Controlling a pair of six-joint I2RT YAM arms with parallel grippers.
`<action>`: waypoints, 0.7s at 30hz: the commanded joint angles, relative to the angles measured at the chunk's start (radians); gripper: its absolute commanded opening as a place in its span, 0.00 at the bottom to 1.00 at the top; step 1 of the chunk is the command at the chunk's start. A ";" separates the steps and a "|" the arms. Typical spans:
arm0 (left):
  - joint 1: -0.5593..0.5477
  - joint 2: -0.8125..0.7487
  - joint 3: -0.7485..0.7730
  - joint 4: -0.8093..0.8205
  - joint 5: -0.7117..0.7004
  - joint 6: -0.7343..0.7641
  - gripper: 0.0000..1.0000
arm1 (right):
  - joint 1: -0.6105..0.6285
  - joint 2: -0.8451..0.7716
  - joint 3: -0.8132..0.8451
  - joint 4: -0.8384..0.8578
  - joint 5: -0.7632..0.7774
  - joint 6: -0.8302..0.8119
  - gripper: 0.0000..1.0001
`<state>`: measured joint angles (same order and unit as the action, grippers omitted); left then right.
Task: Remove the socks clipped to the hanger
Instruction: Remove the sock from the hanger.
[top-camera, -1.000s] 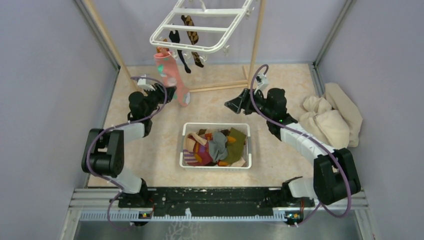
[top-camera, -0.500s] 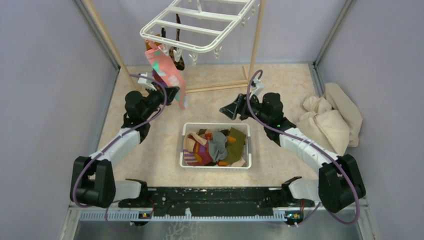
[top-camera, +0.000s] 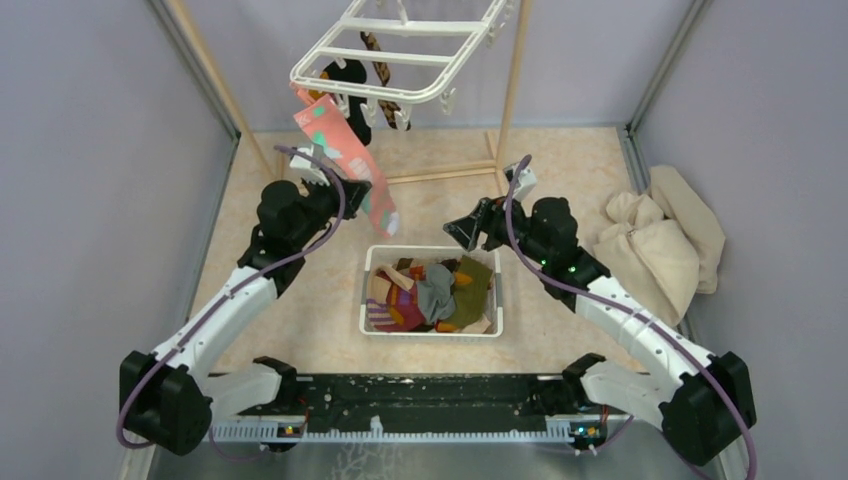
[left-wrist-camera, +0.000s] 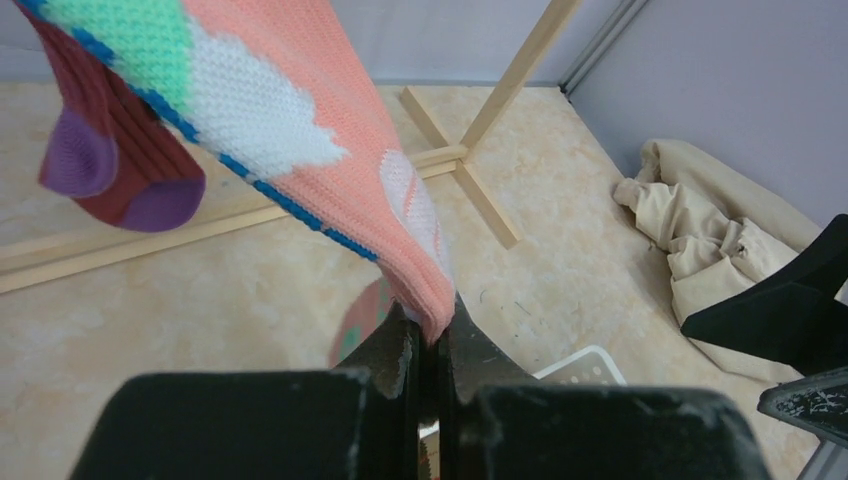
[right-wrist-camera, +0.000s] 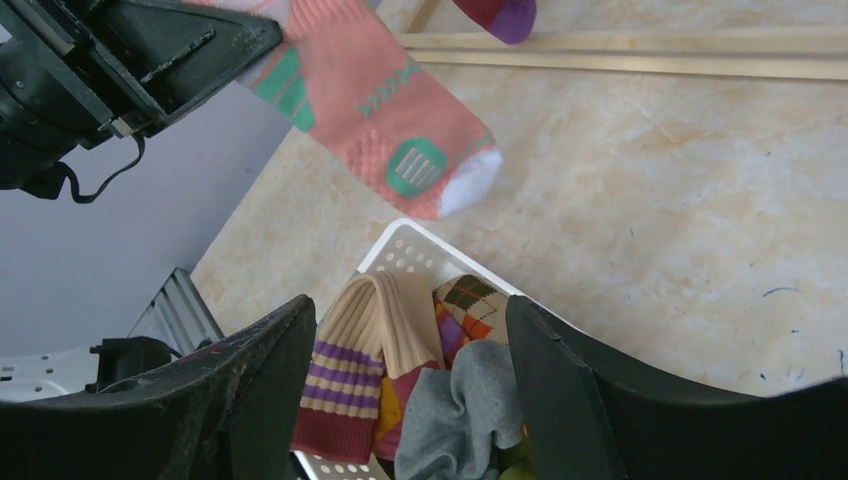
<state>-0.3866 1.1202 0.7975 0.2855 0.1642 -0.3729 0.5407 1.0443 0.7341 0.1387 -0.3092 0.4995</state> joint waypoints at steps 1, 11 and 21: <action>-0.033 -0.049 0.052 -0.072 -0.049 0.022 0.00 | 0.008 -0.065 0.005 -0.006 0.031 -0.017 0.70; -0.106 -0.092 0.126 -0.173 -0.024 0.055 0.00 | 0.019 -0.084 -0.009 -0.009 0.034 -0.030 0.71; -0.197 -0.004 0.228 -0.218 -0.111 0.046 0.00 | 0.113 -0.027 0.034 0.029 0.083 -0.078 0.73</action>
<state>-0.5644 1.0805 0.9718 0.0742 0.0929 -0.3206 0.5957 0.9916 0.7197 0.1070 -0.2642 0.4683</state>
